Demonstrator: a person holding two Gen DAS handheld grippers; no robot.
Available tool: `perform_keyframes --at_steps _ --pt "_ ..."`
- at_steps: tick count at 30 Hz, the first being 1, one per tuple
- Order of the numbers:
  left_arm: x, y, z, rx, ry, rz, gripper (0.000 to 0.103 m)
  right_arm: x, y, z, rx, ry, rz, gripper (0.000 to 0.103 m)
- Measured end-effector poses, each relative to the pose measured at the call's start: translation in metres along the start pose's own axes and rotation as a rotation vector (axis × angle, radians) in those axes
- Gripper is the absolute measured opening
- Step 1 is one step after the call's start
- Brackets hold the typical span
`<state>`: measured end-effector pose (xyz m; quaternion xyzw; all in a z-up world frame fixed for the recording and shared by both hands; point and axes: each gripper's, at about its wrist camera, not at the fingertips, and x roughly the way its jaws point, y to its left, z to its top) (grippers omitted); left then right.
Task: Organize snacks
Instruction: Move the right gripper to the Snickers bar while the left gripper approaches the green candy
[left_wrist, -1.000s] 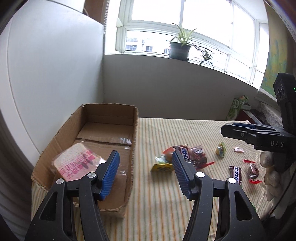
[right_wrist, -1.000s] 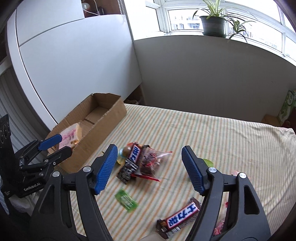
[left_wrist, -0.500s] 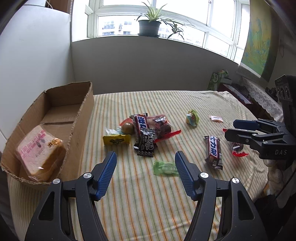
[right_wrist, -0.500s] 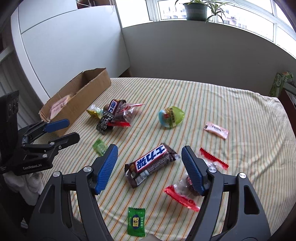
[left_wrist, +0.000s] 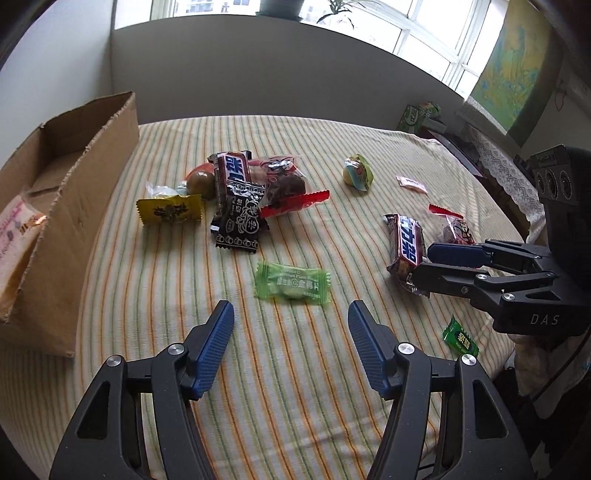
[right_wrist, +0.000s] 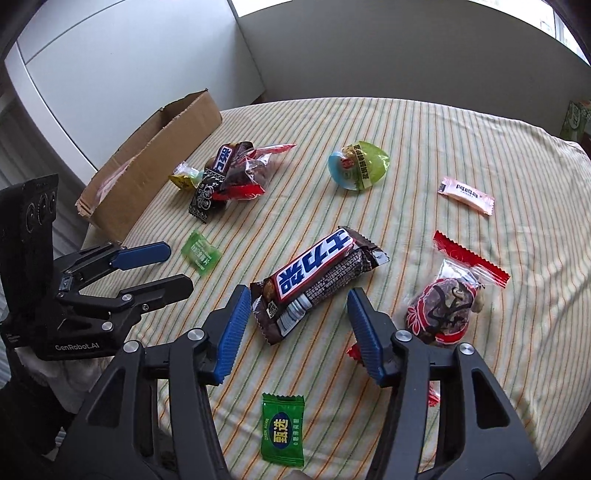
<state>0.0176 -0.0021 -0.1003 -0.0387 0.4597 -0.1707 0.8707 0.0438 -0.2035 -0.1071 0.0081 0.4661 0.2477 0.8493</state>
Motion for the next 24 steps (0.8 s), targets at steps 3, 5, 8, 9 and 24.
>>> perform_keyframes --at_steps 3,5,8,9,24 --pt "0.002 0.000 0.007 -0.019 0.010 -0.034 0.064 0.005 -0.002 0.007 0.007 0.003 -0.006 0.057" --pt "0.007 -0.004 0.011 -0.016 0.022 -0.052 0.064 0.007 -0.002 0.012 0.008 -0.003 -0.019 0.057" --pt "0.012 -0.013 0.015 0.002 0.029 -0.048 0.064 0.008 -0.006 0.016 0.016 -0.008 -0.032 0.057" --pt "0.012 -0.015 0.016 0.006 0.026 -0.050 0.064 0.008 -0.007 0.016 0.015 -0.006 -0.034 0.055" --pt "0.023 -0.036 0.014 0.149 0.007 0.086 0.056 0.010 0.000 0.012 -0.054 0.002 -0.064 0.054"
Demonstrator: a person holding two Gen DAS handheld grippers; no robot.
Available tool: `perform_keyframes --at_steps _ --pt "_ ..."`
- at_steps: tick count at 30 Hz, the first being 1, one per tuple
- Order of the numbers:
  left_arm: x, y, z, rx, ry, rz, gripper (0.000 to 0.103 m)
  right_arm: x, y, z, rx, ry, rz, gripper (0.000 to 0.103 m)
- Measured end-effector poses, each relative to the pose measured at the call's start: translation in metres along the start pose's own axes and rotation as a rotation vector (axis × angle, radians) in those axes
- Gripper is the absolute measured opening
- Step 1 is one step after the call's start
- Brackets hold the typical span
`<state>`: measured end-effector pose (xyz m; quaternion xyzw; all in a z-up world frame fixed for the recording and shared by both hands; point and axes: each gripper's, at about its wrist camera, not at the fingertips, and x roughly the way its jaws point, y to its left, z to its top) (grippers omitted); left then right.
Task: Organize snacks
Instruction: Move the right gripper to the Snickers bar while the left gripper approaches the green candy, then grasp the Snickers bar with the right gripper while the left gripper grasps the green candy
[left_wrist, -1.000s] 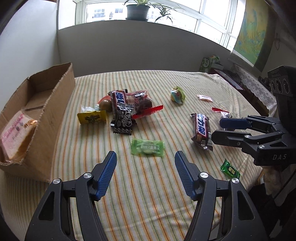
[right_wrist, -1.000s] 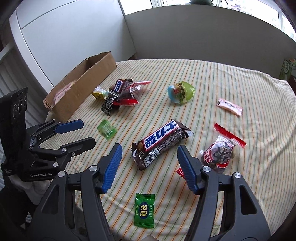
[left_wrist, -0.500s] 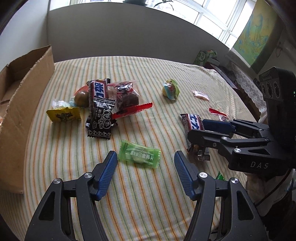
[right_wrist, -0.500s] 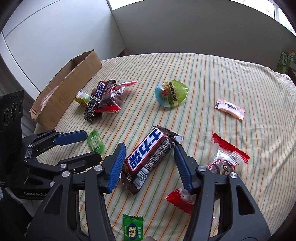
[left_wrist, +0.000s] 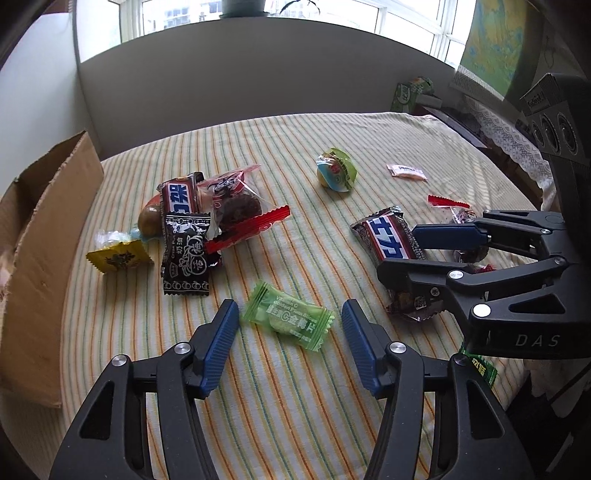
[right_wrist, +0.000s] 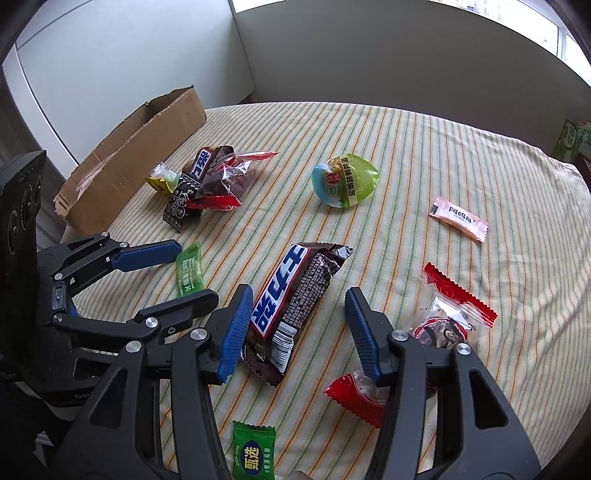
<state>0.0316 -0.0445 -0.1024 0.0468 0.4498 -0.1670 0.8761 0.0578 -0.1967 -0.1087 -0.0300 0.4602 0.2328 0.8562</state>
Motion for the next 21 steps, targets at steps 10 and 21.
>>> perform_keyframes --at_steps 10,21 --pt "-0.0013 0.0020 -0.0007 0.011 -0.008 0.001 0.042 0.0004 0.0040 -0.0025 -0.014 0.006 0.011 0.037" --pt "-0.0029 -0.0041 -0.0021 0.028 -0.024 0.017 0.025 -0.0018 0.0021 -0.0042 0.016 -0.004 0.032 0.031"
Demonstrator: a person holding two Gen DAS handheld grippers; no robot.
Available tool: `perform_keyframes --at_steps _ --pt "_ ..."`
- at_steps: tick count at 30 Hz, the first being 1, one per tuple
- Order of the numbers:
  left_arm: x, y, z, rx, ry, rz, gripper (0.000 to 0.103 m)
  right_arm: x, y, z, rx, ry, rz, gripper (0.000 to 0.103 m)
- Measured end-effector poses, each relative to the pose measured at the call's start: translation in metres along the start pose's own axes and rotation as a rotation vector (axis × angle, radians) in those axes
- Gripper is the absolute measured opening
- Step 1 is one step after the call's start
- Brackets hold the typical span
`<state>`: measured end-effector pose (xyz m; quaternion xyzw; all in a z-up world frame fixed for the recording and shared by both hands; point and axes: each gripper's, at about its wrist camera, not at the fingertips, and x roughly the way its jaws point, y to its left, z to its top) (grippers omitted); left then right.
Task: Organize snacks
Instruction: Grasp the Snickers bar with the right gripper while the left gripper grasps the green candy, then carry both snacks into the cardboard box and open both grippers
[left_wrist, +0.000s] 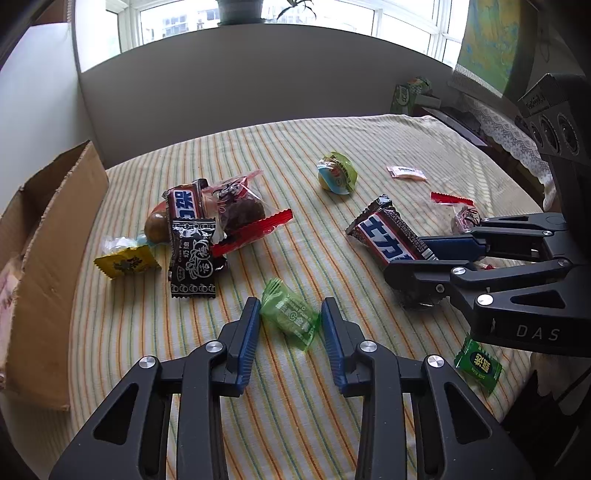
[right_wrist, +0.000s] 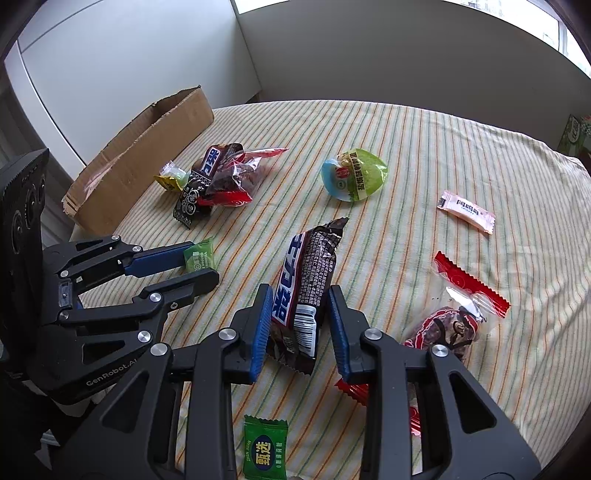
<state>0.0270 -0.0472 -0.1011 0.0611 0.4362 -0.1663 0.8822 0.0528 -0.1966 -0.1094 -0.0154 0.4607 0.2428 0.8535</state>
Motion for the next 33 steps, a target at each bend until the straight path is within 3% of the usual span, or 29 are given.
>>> perform_keyframes --at_steps 8,17,23,33 --pt "-0.007 0.001 0.000 -0.009 -0.028 -0.012 0.011 -0.002 -0.001 -0.001 0.004 -0.008 -0.001 0.031" --pt "-0.005 -0.009 -0.001 0.017 -0.024 -0.014 0.011 -0.002 -0.002 0.000 0.008 -0.007 -0.004 0.031" --pt "-0.010 -0.019 -0.004 0.043 -0.047 -0.011 0.004 -0.006 -0.004 0.000 0.016 -0.021 -0.002 0.031" --pt "-0.021 -0.011 -0.001 -0.009 -0.081 -0.020 0.004 -0.018 -0.001 0.002 0.026 -0.064 0.008 0.031"
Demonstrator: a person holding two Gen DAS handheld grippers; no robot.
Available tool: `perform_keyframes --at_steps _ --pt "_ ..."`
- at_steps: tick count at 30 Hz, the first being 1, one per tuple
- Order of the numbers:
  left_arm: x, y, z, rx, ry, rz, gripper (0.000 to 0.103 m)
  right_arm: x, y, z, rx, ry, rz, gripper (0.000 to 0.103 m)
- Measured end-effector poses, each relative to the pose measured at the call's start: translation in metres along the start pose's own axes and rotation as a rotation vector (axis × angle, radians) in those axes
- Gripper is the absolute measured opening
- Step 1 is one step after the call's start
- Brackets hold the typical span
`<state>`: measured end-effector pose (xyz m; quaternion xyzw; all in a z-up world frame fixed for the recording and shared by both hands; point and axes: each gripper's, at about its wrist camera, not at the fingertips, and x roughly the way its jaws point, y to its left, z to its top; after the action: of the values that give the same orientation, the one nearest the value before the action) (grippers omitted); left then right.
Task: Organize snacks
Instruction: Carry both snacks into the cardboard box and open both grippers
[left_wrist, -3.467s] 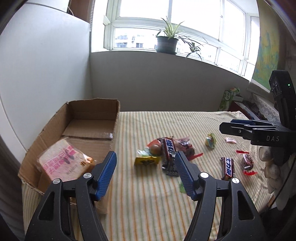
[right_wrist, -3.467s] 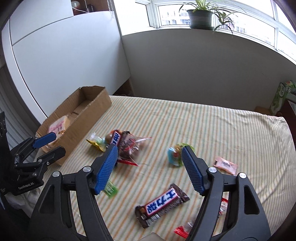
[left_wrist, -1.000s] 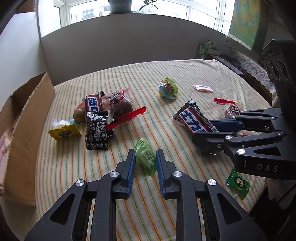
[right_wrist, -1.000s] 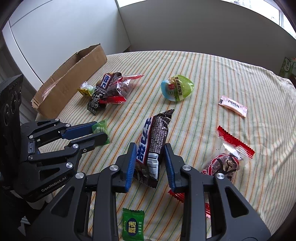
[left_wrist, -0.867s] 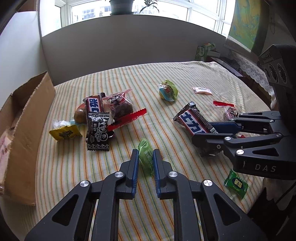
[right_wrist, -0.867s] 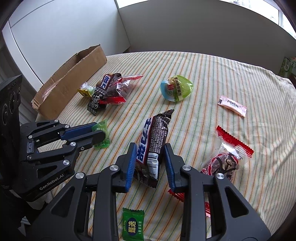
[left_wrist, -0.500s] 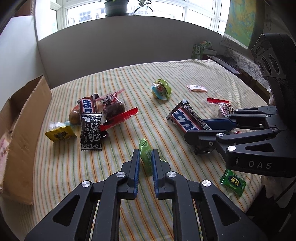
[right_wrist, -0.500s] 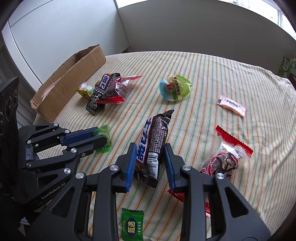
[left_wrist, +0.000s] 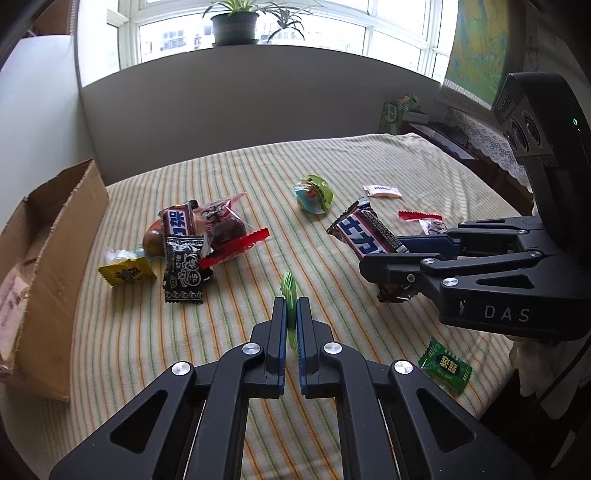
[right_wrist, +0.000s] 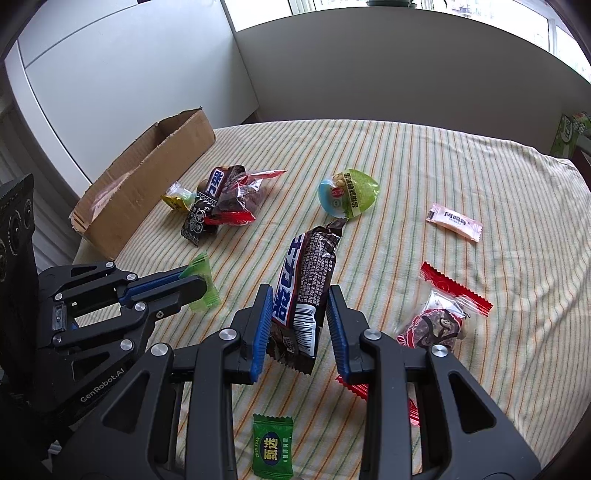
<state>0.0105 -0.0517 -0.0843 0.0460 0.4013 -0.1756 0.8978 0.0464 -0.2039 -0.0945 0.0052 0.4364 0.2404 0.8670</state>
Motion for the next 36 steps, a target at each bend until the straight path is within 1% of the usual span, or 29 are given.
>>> perform_keyframes --at_steps 4,7,12,17,22,25,28,32,36 --pt "-0.011 0.009 0.004 -0.028 -0.032 0.006 0.004 -0.003 0.010 0.006 -0.012 -0.022 0.002 0.031" --pt "-0.023 0.017 0.009 -0.041 -0.072 0.022 0.004 -0.008 0.022 0.014 -0.030 -0.046 0.017 0.031" --pt "-0.043 0.040 0.016 -0.091 -0.130 0.046 0.004 -0.015 0.050 0.036 -0.071 -0.095 0.041 0.031" --pt "-0.062 0.070 0.020 -0.147 -0.180 0.081 0.004 -0.009 0.079 0.062 -0.123 -0.117 0.068 0.031" --pt "-0.076 0.107 0.020 -0.217 -0.219 0.131 0.004 0.007 0.108 0.090 -0.160 -0.122 0.119 0.031" --pt "-0.083 0.128 0.018 -0.248 -0.235 0.171 0.004 0.023 0.126 0.103 -0.176 -0.110 0.151 0.031" --pt "-0.088 0.146 0.014 -0.275 -0.243 0.195 0.004 0.039 0.148 0.115 -0.202 -0.102 0.162 0.031" --pt "-0.091 0.165 0.009 -0.306 -0.248 0.213 0.004 0.058 0.171 0.126 -0.210 -0.088 0.185 0.031" --pt "-0.088 0.180 0.005 -0.332 -0.233 0.219 0.004 0.076 0.184 0.134 -0.201 -0.072 0.202 0.031"
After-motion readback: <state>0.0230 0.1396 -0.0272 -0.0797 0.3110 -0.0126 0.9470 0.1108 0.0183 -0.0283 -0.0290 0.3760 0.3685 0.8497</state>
